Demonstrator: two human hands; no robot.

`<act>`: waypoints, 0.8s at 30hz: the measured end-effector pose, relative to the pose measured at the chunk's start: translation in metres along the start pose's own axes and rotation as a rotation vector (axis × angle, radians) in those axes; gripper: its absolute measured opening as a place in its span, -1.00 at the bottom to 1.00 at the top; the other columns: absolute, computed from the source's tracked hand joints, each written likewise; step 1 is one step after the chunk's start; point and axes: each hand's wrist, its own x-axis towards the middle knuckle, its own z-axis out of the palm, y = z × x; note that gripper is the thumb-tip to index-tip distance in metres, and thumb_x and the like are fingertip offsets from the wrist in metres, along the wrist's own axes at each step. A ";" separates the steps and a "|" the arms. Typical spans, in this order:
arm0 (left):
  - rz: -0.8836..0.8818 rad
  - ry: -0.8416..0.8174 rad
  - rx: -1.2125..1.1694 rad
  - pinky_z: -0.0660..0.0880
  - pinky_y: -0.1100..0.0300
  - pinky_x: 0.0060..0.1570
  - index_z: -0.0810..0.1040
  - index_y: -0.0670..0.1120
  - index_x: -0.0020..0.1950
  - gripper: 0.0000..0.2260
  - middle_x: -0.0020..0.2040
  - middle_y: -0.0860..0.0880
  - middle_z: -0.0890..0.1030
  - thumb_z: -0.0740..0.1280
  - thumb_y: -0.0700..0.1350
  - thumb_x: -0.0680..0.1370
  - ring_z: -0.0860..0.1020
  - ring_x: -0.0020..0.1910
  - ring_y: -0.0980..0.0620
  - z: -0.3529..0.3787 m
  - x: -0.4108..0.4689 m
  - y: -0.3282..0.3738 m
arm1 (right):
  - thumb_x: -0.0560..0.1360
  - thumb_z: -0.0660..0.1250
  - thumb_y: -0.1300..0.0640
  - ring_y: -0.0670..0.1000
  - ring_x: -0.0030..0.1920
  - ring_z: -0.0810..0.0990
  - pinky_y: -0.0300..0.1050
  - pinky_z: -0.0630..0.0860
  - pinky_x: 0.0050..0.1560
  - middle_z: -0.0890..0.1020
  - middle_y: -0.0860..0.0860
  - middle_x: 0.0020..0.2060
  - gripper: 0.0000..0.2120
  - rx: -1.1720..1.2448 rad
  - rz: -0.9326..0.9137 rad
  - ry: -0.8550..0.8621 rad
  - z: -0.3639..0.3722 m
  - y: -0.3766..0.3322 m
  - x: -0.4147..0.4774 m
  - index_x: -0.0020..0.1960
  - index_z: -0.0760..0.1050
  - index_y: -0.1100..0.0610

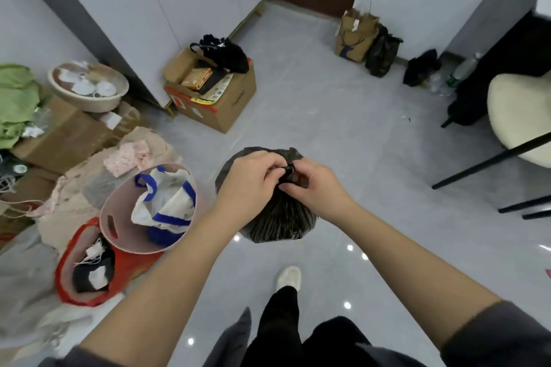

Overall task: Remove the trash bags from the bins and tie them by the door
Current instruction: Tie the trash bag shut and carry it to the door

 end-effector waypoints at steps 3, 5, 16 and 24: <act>0.004 -0.038 -0.001 0.42 0.30 -0.11 0.62 -0.08 -0.05 -0.92 -0.20 0.11 0.53 0.34 -0.19 0.50 0.57 -0.21 0.09 0.008 0.069 0.013 | 0.40 0.40 0.17 -0.06 -0.31 0.41 -0.07 0.39 -0.26 0.43 -0.05 -0.39 -0.71 0.006 0.005 0.095 -0.042 0.019 0.047 -0.39 0.35 0.00; -0.009 -0.041 -0.018 0.41 0.37 -0.11 0.62 -0.06 -0.05 -0.91 -0.20 0.11 0.55 0.35 -0.19 0.50 0.58 -0.21 0.11 0.018 0.113 0.021 | 0.40 0.40 0.19 -0.10 -0.33 0.37 -0.14 0.34 -0.28 0.36 -0.12 -0.42 -0.59 -0.006 -0.010 0.144 -0.070 0.033 0.077 -0.42 0.22 -0.08; -0.147 -0.031 -0.178 0.44 0.43 -0.13 0.60 0.04 0.03 -0.82 -0.18 0.14 0.59 0.44 -0.07 0.43 0.56 -0.22 0.22 0.112 0.350 0.087 | 0.39 0.38 0.19 -0.04 -0.33 0.39 -0.13 0.36 -0.28 0.38 -0.13 -0.43 -0.69 0.030 -0.002 0.147 -0.246 0.158 0.236 -0.40 0.29 0.00; -0.134 -0.066 -0.172 0.36 0.54 -0.23 0.62 -0.01 -0.02 -0.85 -0.24 0.18 0.56 0.45 -0.11 0.42 0.52 -0.29 0.27 0.169 0.535 0.122 | 0.39 0.39 0.21 -0.13 -0.34 0.37 -0.23 0.31 -0.29 0.38 -0.14 -0.43 -0.67 -0.003 0.027 0.168 -0.364 0.238 0.356 -0.42 0.30 0.02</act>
